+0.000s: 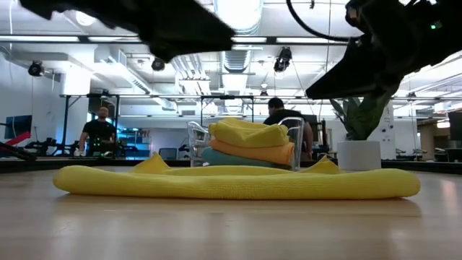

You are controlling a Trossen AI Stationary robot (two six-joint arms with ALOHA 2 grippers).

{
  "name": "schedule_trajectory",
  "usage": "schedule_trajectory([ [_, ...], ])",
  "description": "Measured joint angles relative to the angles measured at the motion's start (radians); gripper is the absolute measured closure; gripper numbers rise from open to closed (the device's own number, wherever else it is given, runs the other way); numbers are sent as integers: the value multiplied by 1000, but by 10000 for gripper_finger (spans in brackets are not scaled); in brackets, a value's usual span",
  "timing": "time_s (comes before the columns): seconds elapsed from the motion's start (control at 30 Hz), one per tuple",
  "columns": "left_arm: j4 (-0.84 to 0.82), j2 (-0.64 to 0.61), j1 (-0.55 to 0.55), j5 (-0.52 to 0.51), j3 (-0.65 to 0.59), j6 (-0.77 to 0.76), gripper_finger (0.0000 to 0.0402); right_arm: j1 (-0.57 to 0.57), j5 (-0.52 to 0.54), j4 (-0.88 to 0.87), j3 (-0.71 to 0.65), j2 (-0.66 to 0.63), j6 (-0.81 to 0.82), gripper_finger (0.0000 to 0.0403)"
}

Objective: Fold microfiber towels
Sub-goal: Fold the yellow towel

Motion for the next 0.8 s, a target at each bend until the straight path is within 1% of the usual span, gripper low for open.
schedule_trajectory([
  [0.13, -11, 175, 5, 15, 127, -38, 302, 28, 9, -3, 0, -23, -25, 365],
  [0.23, -54, 319, 23, 39, 237, -44, 302, 35, 14, -26, 0, -40, -33, 365],
  [0.3, -120, 390, 43, 59, 316, -53, 302, 35, 19, -56, 0, -42, -18, 365],
  [0.43, -308, 487, 72, 161, 455, -103, 302, 27, 7, -153, -2, -15, 75, 365],
  [0.5, -410, 502, 75, 191, 501, -105, 302, 20, -1, -219, -5, 6, 126, 365],
  [0.6, -554, 470, 70, 190, 525, -129, 302, 12, -31, -273, -5, 33, 177, 365],
  [0.67, -632, 413, 55, 189, 522, -166, 302, 8, -59, -279, -6, 50, 186, 365],
  [0.77, -678, 323, 8, 164, 491, -215, 302, 8, -106, -285, -6, 66, 186, 365],
  [0.8, -703, 297, -12, 148, 472, -233, 302, 7, -106, -280, -5, 73, 190, 365],
])
